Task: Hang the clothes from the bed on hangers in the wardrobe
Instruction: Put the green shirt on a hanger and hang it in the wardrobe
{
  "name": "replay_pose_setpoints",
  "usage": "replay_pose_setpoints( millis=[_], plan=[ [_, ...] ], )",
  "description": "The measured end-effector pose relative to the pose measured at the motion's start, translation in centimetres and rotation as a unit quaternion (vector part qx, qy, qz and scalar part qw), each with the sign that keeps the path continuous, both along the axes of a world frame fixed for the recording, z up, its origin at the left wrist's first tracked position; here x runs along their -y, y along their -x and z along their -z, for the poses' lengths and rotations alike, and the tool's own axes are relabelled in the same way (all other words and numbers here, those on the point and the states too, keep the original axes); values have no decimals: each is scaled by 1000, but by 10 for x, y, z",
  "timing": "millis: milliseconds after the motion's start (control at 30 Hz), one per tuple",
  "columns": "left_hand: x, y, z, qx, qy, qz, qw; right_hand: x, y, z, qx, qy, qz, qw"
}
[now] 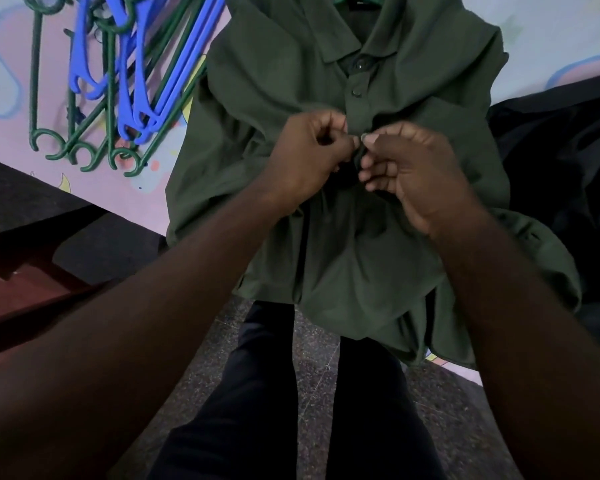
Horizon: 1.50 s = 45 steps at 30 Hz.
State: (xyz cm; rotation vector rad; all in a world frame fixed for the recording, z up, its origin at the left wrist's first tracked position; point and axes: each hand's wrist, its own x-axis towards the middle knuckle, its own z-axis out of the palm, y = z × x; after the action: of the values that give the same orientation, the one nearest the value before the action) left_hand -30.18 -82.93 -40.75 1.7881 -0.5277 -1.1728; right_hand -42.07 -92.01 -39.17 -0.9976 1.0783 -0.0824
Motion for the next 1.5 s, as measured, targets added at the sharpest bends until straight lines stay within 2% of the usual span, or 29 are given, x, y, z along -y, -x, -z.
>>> replay_pose_setpoints(
  millis=[67,100,167,233,267,333,400,500,567,700,767,833,900,967,1000,1067,1133,1267,1333,1400,1500],
  plan=[
    [7,-5,5,57,8,-25,998,5,0,2,-33,132,-69,988],
    [9,-7,9,82,6,-39,996,6,3,5,-65,207,-133,967],
    [12,-12,15,124,-3,-57,991,4,13,12,-127,328,-258,900],
    [9,-12,16,143,-5,-56,988,0,24,17,-173,400,-297,850],
    [4,-11,14,163,-6,-47,986,-2,29,20,-190,415,-288,842],
    [-8,-8,11,203,-12,-2,979,-3,35,24,-208,402,-242,858],
    [-23,-5,14,247,-49,90,964,-2,39,25,-216,373,-194,881],
    [-41,-3,26,355,-162,219,895,-1,41,24,-210,346,-163,900],
    [-48,-2,29,380,-191,225,877,0,43,22,-199,346,-183,898],
    [-46,-6,26,399,-178,158,886,5,50,22,-221,355,-272,867],
    [-46,-10,22,392,-157,137,896,8,55,23,-243,362,-254,864],
    [-47,-17,19,348,-141,129,918,13,58,20,-258,356,-214,872],
    [-49,-28,15,269,-140,116,946,19,60,13,-262,345,-182,882],
    [-49,-40,8,175,-140,59,973,24,59,5,-266,339,-160,888],
    [-49,-47,6,170,-143,35,974,25,58,2,-265,337,-153,891],
    [-50,-56,1,279,-151,22,948,26,54,-1,-263,334,-154,892],
    [-48,-59,-8,382,-117,2,917,25,50,0,-269,330,-171,889],
    [-44,-26,-20,342,-2,-29,939,20,48,9,-263,314,-175,895],
    [-50,-2,-17,321,28,-14,947,17,49,13,-256,309,-167,901],
    [-61,18,-7,326,12,24,945,15,51,17,-254,303,-154,905],
    [-83,32,16,345,-77,75,932,12,53,19,-252,289,-134,914]
  ],
)
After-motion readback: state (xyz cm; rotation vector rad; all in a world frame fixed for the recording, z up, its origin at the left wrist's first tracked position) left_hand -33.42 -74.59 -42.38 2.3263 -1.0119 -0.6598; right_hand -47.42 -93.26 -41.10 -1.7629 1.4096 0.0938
